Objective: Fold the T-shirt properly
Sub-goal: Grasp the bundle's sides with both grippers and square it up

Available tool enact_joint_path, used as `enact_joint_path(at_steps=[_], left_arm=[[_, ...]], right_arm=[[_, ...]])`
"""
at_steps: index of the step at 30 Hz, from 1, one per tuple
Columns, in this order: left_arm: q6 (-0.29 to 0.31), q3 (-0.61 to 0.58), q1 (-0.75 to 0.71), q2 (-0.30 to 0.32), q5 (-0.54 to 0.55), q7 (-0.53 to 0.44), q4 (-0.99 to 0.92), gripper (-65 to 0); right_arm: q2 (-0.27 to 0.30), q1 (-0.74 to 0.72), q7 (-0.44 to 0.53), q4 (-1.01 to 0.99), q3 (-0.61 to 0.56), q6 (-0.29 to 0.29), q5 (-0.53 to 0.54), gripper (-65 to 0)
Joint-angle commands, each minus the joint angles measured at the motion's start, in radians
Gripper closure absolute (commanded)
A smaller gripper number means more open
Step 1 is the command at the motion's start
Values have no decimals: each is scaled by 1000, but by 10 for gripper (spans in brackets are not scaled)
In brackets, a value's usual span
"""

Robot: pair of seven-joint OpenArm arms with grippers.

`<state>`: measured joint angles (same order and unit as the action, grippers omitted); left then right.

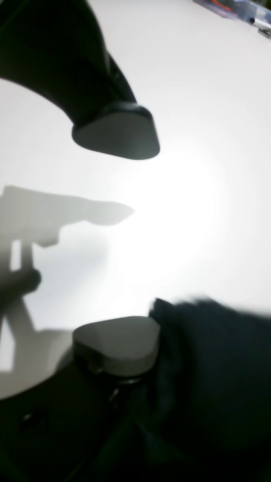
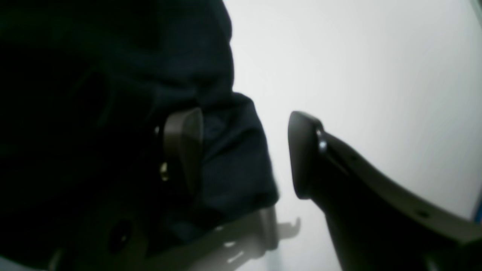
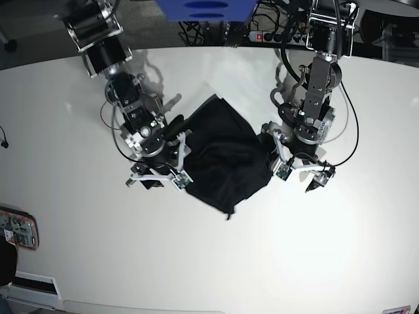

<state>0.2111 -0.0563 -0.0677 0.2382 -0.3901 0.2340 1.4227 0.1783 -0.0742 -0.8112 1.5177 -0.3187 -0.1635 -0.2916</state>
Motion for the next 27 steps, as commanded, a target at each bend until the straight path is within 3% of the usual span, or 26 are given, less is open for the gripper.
enact_joint_path(at_steps=[1,9,16,27], left_arm=[[11,0,4,2,-17,38,-7,-650],[11,-1,108,-3,-17,38,-112,-650],[11,-1,177,-61,-17,37,-217,-650],[11,-126,320,-112,-10,37,-356,-650]], right_arm=[[7,-2,-3,19,2,-3,-2,-346],[7,109,-3,139,0,-3,-2,-346],[7,216,-3,261,8,-3,-4,-346],[3,302,-3,338,8,2,-5,-346]])
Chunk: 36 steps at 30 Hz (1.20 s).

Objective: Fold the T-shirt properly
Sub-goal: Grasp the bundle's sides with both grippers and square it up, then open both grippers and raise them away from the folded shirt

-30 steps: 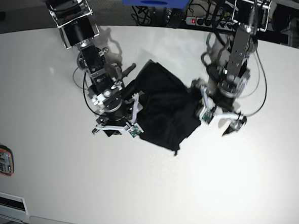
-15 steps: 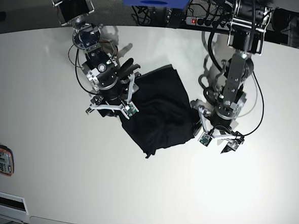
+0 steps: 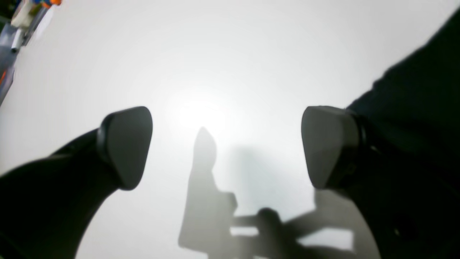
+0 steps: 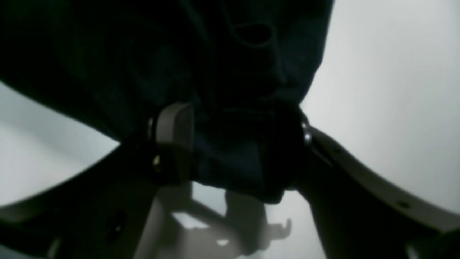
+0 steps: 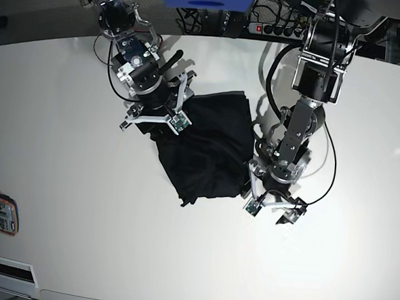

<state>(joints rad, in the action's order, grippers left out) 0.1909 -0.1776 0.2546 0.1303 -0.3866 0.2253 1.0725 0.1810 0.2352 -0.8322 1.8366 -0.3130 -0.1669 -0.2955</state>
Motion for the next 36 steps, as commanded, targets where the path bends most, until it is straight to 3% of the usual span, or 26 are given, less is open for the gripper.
enact_joint_path(at_steps=[1,11,15,22,26,28,36], left_arm=[[31,-7,2,-4,-13,44,-7,-650],[31,-7,113,-56,-12,-125,-209,-650],[31,-3,121,-64,-12,-211,-222,-650],[38,152,-21,-62,-12,-240,82,-650],[38,154,-165,-7,1,-238,326,-650],[38,166,-235,30,61,-238,420,-650],[38,212,-582,196,504,-237,792,-650]], right_arm=[[1,-6,18,22,2,5,-1,-346],[1,-6,18,25,4,5,-1,-346],[1,-6,21,51,84,5,-1,-346],[1,-4,29,96,213,5,-1,-347],[1,-4,146,102,308,5,-1,-347],[1,-3,221,102,344,5,-1,-347],[-1,80,589,96,452,5,2,-347]])
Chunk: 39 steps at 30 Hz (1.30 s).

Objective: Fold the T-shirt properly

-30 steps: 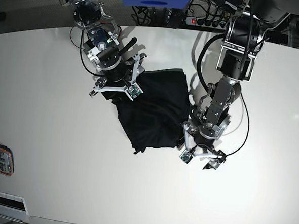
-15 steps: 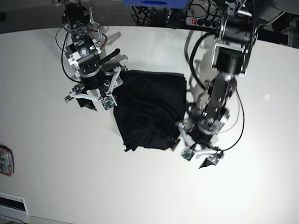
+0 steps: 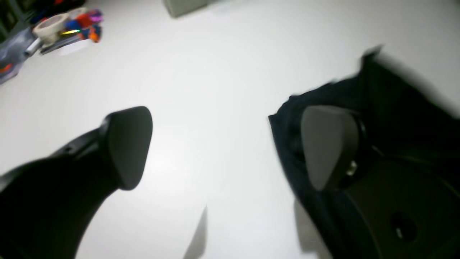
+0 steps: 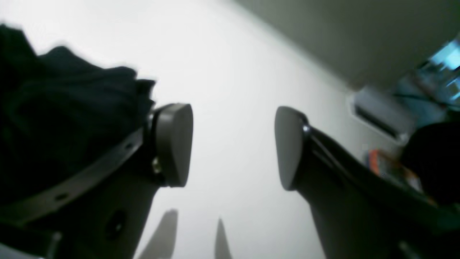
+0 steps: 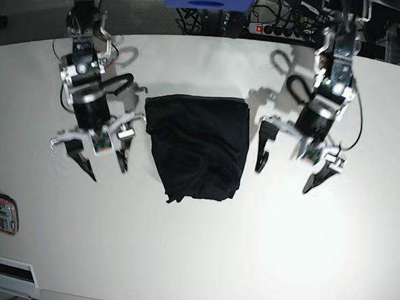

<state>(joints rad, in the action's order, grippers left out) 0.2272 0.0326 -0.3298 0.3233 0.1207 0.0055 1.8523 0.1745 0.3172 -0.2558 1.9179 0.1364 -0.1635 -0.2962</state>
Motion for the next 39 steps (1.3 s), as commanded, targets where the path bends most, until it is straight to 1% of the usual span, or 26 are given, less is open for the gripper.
enact_joint_path(at_steps=[1,3,5,6,7,8,10,12,15,16,17,19,21,22,25,27,28,29,31,35,39], left_arm=[[2,2,-47,27,35,-19,45,-650],[2,2,-131,53,81,-20,94,-650],[2,2,-188,55,83,-34,126,-650],[2,2,-216,53,76,-66,132,-650],[2,2,-248,53,64,-124,131,-650],[2,2,-271,53,46,-201,120,-650],[2,0,-297,50,1,-390,71,-650],[-1,0,-318,49,-26,-637,-10,-650],[-2,-4,-348,49,-39,-968,-147,-650],[-2,-6,-355,49,-39,-1056,-197,-650],[-2,-1,-363,44,-37,-1088,-234,-650],[-4,19,-389,33,-39,-1070,-251,-650],[-4,37,-430,30,-48,-1077,-266,-650],[-4,43,-450,29,-62,-1077,-266,-650],[-4,45,-473,30,-111,-1077,-270,-650],[-4,45,-477,29,-148,-1077,-271,-650],[-4,45,-484,29,-171,-1077,-271,-650],[-4,45,-487,29,-194,-1077,-271,-650],[-4,43,-487,29,-243,-1077,-276,-650],[-4,43,-504,29,-332,-1077,-328,-650],[-4,51,-541,33,-441,-1079,-382,-650]], right_arm=[[6,15,66,15,13,2,2,-347],[6,46,161,12,45,2,2,-347],[6,89,247,9,88,2,4,-347],[6,109,284,9,108,2,4,-347],[6,127,327,9,128,2,4,-347],[6,144,367,7,148,2,4,-347],[6,168,435,7,180,2,4,-347],[6,195,505,1,213,3,4,-347],[1,251,622,-21,271,3,4,-347],[-8,267,671,-36,294,3,4,-347],[-17,274,715,-50,315,5,4,-347],[-42,285,835,-91,374,5,4,-347],[-53,300,947,-137,431,5,4,-347],[-53,311,1015,-168,458,5,5,-347],[-53,331,1257,-289,524,5,5,-347],[-59,333,1390,-361,566,5,5,-347],[-68,336,1423,-390,587,5,4,-347],[-72,348,1404,-406,604,5,4,-347],[-72,365,1410,-452,624,5,5,-347],[-72,409,1410,-564,619,5,71,-347],[-72,443,1410,-660,625,5,79,-347]])
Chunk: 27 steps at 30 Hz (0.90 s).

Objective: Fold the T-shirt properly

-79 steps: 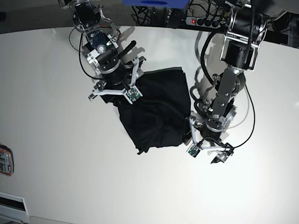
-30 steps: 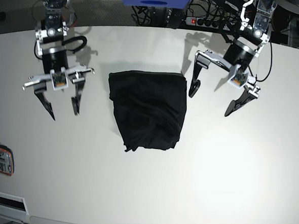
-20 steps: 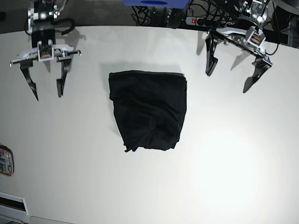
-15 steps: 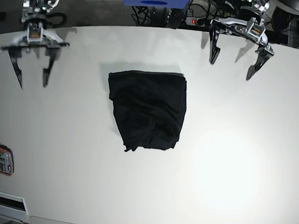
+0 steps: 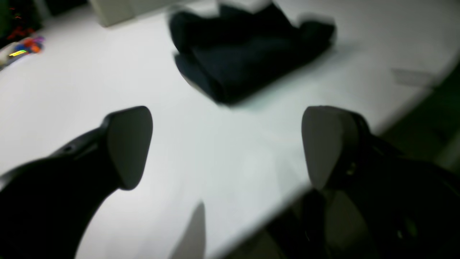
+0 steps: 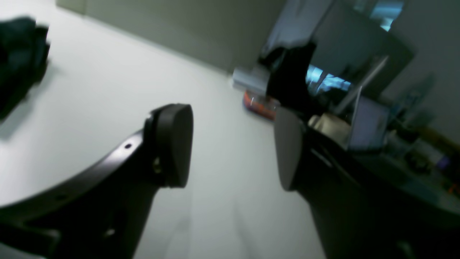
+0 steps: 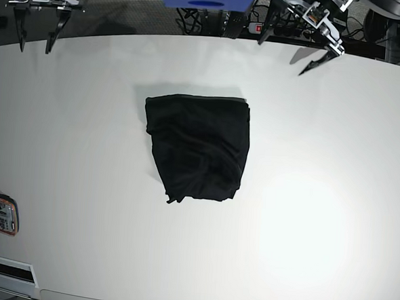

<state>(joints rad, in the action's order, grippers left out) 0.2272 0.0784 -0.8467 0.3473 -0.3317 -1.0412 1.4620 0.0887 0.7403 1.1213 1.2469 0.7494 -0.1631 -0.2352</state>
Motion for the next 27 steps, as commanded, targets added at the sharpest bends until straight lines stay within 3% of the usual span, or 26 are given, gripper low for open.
enact_joint_path(at_steps=[1,9,16,19,21,25,27], left_arm=[[-4,14,-42,9,-8,-32,3,-650],[-5,16,-159,54,-163,-32,-31,-650],[-5,13,-147,75,-226,-29,-318,-650],[-5,-6,-12,71,-260,-29,-551,-650],[-5,-61,145,69,-281,-29,-789,-650],[-5,-208,452,29,-310,-27,-1263,-650],[-5,-266,554,3,-312,-26,-1398,-650]], right_arm=[[13,38,33,-12,12,4,20,-347],[13,126,33,-108,9,4,15,-347],[13,160,33,-350,-24,3,1,-347],[13,149,33,-611,-81,3,0,-347],[24,68,33,-838,-104,3,-5,-347],[133,-196,33,-1102,-141,3,-8,-347],[150,-259,30,-1166,-167,3,-3,-347]])
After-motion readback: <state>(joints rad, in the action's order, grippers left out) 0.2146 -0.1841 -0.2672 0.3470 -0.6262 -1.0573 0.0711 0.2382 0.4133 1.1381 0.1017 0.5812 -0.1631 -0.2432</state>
